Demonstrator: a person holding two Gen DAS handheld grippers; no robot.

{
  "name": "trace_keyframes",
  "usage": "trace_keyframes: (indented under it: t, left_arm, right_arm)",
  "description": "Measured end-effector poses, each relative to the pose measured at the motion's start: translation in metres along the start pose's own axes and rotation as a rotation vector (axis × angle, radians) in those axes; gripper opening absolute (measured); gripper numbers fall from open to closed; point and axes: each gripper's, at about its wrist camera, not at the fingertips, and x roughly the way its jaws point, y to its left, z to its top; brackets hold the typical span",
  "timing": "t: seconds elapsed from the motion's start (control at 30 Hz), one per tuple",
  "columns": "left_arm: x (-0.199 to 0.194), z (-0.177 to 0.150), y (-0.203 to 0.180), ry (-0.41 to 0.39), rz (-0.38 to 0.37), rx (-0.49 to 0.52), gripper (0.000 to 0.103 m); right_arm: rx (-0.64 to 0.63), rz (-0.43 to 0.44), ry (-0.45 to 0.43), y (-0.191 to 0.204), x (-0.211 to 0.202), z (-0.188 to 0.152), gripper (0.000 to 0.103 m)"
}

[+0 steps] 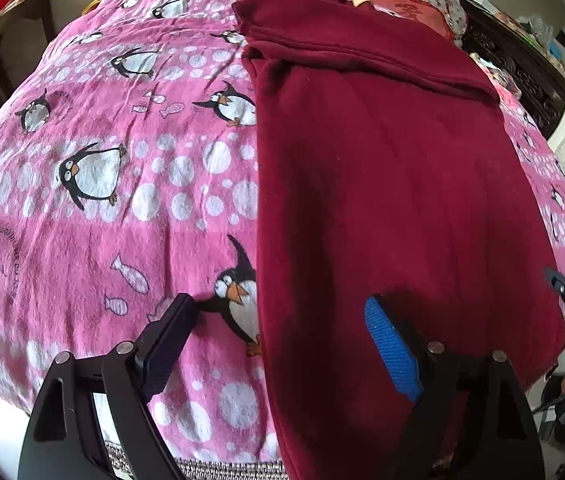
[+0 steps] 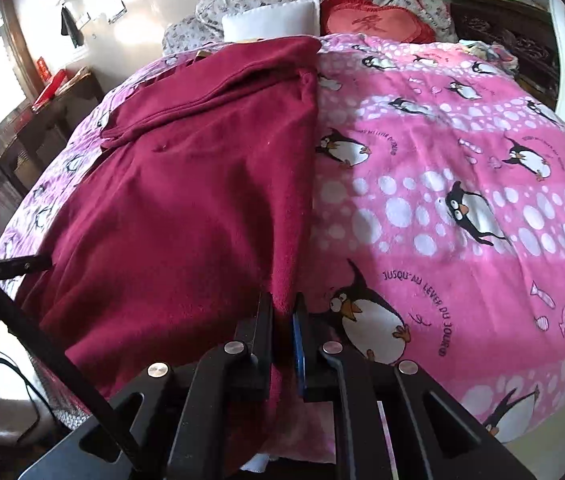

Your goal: Fold small clothes

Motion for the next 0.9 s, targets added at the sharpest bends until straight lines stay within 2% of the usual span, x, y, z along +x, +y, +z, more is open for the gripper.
trace_keyframes:
  t: [0.07, 0.13, 0.37, 0.47, 0.53, 0.57, 0.67, 0.8, 0.9]
  left_arm:
    - [-0.002, -0.002, 0.000, 0.004, -0.009, -0.002, 0.086]
    - [-0.005, -0.005, 0.004, 0.004, -0.023, -0.017, 0.086]
    - [-0.010, -0.014, 0.008, 0.012, -0.037, -0.018, 0.089]
    - [-0.011, -0.019, 0.007, 0.020, -0.035, -0.008, 0.090]
    - [-0.012, -0.023, 0.006, 0.028, -0.040, -0.003, 0.092]
    - [-0.014, -0.026, 0.006, 0.032, -0.044, -0.002, 0.094]
    - [-0.017, -0.034, 0.007, 0.047, -0.060, -0.006, 0.096]
    - [-0.020, -0.042, 0.004, 0.056, -0.068, 0.016, 0.102]
    - [-0.018, -0.045, -0.004, 0.050, -0.040, 0.047, 0.103]
  right_arm:
    - [-0.009, -0.012, -0.005, 0.000, -0.004, 0.000, 0.010]
    - [0.004, -0.017, -0.005, 0.000, -0.005, 0.000, 0.019]
    - [-0.008, -0.037, -0.009, 0.002, -0.015, -0.007, 0.020]
    - [-0.005, -0.029, -0.013, 0.003, -0.020, -0.008, 0.029]
    - [0.015, -0.007, -0.017, 0.001, -0.025, -0.009, 0.046]
    - [0.029, 0.008, -0.022, 0.000, -0.029, -0.010, 0.050]
    - [0.051, 0.050, -0.012, -0.004, -0.036, -0.014, 0.052]
    - [0.106, 0.146, 0.024, -0.012, -0.040, -0.024, 0.064]
    - [0.124, 0.180, 0.044, -0.015, -0.038, -0.031, 0.064]
